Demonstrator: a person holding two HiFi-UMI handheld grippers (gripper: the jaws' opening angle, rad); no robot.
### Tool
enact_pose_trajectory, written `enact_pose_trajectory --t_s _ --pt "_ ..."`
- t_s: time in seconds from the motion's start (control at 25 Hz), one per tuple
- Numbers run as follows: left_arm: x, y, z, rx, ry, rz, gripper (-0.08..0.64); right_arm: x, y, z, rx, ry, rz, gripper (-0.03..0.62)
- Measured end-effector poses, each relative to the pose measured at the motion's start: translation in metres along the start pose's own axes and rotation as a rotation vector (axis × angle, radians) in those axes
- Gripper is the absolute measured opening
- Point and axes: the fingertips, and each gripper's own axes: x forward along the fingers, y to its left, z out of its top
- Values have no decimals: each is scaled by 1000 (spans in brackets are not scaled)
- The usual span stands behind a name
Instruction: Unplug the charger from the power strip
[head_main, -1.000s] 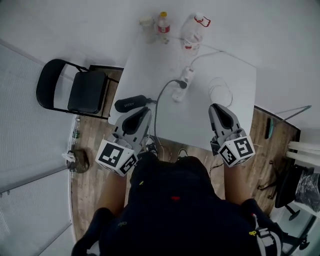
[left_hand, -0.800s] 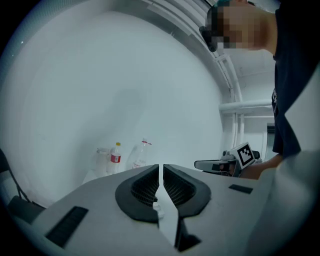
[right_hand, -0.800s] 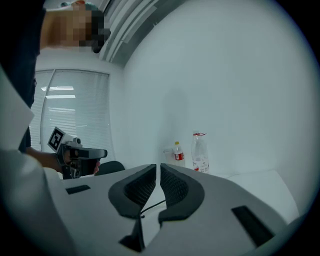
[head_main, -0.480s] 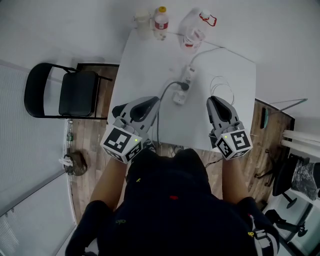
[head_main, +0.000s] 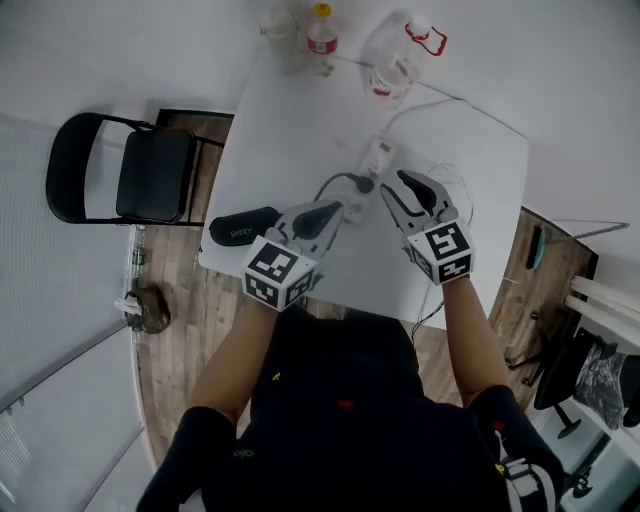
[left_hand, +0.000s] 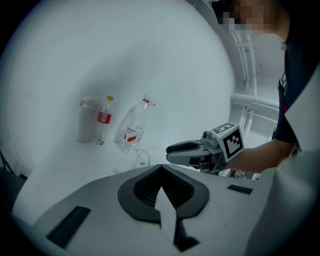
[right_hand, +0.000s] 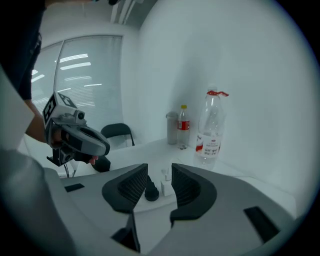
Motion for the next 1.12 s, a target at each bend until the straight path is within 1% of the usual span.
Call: enact_pose_trajectory --t_s 0.12,0.24,0.32,0.44,0.6,0.76,0.88,0.92,1.0,1.12 --pt "22 5 -16 -14 53 15 23 26 -2 -19 -50 60 42 165" --pt "44 13 -36 -18 113 30 23 46 -10 -32 -78 101 72 177" --pt "54 17 -49 -24 152 27 23 56 -15 -39 -85 121 95 187" --pt "64 19 -60 -24 185 17 23 65 -18 -44 -85 139 141 190" --pt "71 19 -66 -40 194 11 23 73 -17 -52 -92 160 178 190" --pt "76 19 -71 -57 207 10 23 76 -22 -57 -72 156 179 190" --pt "78 18 -72 -52 210 3 23 76 -20 -58 -47 149 197 185" --pt "78 18 -72 -45 211 0 23 76 -20 -57 -46 145 199 172" --pt "78 18 -74 -40 215 -5 23 76 -21 -57 -54 135 199 167" --pt "79 19 -73 -59 203 -14 22 74 -23 -55 -62 110 187 164"
